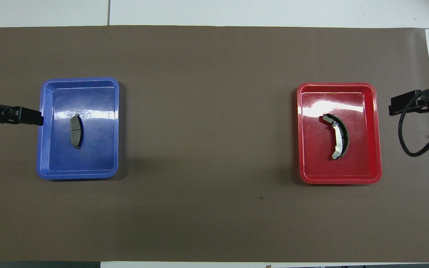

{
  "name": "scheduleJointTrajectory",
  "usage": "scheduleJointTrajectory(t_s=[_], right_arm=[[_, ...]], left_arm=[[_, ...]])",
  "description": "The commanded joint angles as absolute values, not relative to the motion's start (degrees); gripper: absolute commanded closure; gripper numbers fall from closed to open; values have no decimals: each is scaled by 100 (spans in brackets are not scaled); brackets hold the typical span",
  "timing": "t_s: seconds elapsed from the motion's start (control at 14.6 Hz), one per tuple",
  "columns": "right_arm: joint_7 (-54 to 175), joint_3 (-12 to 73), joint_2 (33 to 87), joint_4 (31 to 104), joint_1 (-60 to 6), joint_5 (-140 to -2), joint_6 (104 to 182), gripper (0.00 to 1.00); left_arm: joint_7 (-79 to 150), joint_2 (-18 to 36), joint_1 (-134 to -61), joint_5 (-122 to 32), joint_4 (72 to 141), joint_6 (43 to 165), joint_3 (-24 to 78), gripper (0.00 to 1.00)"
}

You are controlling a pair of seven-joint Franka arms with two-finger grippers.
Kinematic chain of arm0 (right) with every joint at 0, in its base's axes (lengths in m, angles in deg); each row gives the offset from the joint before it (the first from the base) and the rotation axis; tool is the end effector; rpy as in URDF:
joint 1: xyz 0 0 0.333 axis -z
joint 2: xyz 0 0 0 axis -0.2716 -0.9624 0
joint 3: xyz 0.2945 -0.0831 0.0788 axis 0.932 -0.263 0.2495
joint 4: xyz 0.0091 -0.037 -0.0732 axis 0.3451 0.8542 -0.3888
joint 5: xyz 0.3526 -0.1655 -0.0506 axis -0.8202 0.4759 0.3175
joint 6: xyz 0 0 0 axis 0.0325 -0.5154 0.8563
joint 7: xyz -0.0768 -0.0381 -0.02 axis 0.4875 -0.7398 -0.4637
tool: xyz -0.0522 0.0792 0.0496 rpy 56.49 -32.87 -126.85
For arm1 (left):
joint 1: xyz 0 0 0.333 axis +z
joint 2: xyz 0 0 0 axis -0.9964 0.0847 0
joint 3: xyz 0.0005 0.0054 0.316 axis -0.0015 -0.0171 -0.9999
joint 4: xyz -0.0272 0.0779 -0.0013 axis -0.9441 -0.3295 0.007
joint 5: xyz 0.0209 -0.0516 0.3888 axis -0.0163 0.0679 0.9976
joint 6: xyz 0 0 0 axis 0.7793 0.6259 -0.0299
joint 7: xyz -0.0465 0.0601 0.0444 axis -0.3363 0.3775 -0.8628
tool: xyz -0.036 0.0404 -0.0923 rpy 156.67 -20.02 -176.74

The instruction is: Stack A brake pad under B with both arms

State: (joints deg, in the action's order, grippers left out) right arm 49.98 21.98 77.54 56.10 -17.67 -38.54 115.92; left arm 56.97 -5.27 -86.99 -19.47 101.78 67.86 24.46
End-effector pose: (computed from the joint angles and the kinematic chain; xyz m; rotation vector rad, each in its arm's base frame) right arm 0.5436 -0.0016 0.6272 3.1102 -0.0661 0.0007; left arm 0.5412 -0.0209 0.5598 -3.1300 0.2304 -0.0335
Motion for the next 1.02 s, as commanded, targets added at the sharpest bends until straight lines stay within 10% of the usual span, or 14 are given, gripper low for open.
scheduleJointTrajectory(t_s=[0.0,0.96], right_arm=[[5105,2218,7881,5774,-1743,-3860,11675,0],[5097,2218,7872,5765,-1734,-3860,11675,0]], left_arm=[[5702,-723,-8681,-1878,10737,7360,2454,3],[5702,-696,-8672,-1878,10581,7091,2454,2]])
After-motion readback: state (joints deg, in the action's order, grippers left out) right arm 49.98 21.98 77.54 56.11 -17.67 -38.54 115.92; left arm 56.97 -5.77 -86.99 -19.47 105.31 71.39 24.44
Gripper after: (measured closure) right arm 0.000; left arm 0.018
